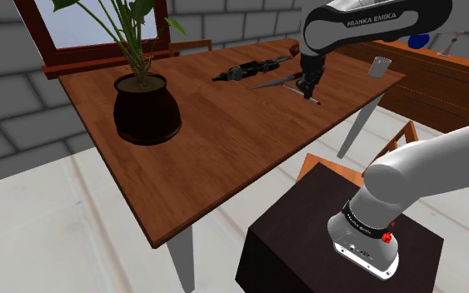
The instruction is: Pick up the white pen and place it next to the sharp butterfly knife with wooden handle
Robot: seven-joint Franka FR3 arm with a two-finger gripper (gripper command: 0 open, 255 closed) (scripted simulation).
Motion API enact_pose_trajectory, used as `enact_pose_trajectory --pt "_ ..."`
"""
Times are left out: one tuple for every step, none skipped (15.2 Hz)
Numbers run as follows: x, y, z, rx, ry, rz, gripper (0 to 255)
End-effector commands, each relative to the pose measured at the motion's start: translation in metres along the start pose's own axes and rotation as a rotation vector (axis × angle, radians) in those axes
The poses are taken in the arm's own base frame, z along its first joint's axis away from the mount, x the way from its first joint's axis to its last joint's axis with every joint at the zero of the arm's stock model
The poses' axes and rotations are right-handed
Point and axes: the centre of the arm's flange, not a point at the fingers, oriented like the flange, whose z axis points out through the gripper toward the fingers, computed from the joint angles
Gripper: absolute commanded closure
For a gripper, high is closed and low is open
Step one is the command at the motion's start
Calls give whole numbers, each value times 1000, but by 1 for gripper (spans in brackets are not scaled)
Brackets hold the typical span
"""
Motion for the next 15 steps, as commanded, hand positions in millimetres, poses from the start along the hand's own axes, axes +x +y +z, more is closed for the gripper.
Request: enact_pose_trajectory --pt "1 26 4 -1 0 -1 255" --pt "2 39 8 -1 0 -1 255" --pt "2 51 11 -1 0 -1 255" --pt "3 64 15 -1 0 -1 255" --pt "4 77 18 -1 0 -1 255" --pt "4 90 22 -1 0 -1 255" --pt "5 102 25 -1 0 -1 255" --pt "6 115 29 -1 0 -1 255" --pt "6 128 32 -1 0 -1 255" --pt "7 140 36 -1 0 -1 255" --pt "8 153 39 -1 0 -1 255" --pt "8 166 43 -1 0 -1 255" --pt "9 179 46 -1 0 -1 255" --pt "10 193 50 -1 0 -1 255" --pt "10 192 55 -1 0 -1 255"
